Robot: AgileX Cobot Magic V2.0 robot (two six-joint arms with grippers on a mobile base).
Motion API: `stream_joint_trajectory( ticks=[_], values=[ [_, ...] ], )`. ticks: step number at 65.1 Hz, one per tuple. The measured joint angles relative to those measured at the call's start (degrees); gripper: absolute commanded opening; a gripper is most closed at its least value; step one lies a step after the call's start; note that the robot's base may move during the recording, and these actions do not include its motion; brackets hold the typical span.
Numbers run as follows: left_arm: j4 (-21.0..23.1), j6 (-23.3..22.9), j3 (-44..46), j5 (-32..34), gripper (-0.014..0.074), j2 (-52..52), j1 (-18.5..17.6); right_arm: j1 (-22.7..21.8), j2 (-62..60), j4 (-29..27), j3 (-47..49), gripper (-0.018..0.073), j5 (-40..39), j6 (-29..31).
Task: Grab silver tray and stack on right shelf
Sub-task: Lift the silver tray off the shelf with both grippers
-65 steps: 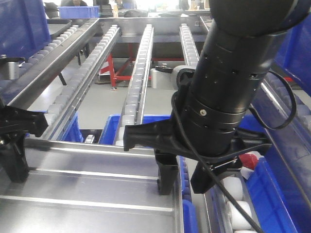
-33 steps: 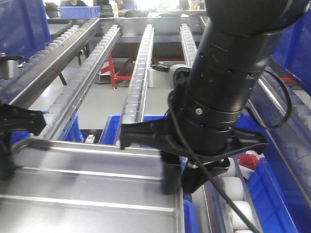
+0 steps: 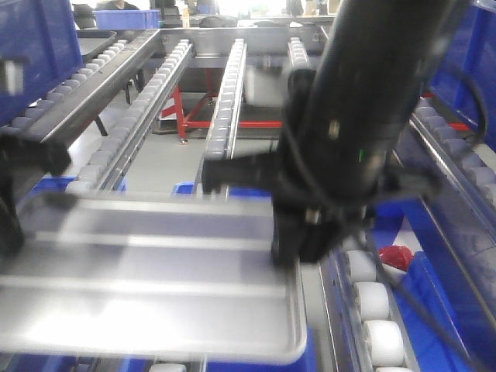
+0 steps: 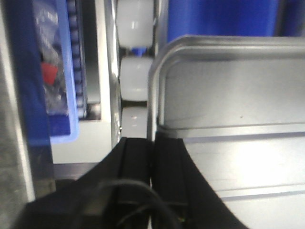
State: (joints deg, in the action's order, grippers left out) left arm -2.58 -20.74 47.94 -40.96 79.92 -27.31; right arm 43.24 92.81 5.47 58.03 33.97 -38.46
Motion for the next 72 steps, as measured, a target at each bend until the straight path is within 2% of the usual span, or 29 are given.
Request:
stream_joint_trajectory(
  ticks=[17,23,27,35,48,53,59,72],
  values=[
    [2.58,-0.47,2.39,-3.27,-0.0093,-10.27,-0.31,0.0,-7.61,5.27,3.79,0.0058,7.16,-0.1],
    [3.16,-0.47,3.95,-5.49,-0.0093,-12.5,-1.81,0.0,-10.45,5.4,3.92,0.0058,9.71,-0.1],
    [3.05,-1.57,5.97,-7.88,-0.0093,-13.56,-4.2,0.0,-12.86,5.48,3.92,0.0058,12.05,-0.1],
    [0.38,-5.3,8.63,-10.31,-0.0093,-14.14,-9.59,0.0,-17.37,6.16,3.92,0.0058,15.99,-0.1],
    [-5.65,-14.45,9.52,-11.99,-0.0093,-14.14,-18.18,0.0,-23.13,6.25,3.11,0.0058,20.86,0.12],
    [-7.41,-16.19,9.54,-12.09,-0.0093,-14.14,-20.65,0.0,-24.94,6.25,1.69,0.0058,21.57,0.12],
    [-9.24,-18.2,9.54,-12.09,-0.0093,-13.79,-22.36,0.11,-26.13,6.25,-0.03,0.0058,21.45,0.12],
    [-10.39,-19.3,9.54,-12.14,-0.0093,-11.79,-22.75,0.11,-26.35,6.25,-0.85,0.0058,21.08,0.02]
  ],
)
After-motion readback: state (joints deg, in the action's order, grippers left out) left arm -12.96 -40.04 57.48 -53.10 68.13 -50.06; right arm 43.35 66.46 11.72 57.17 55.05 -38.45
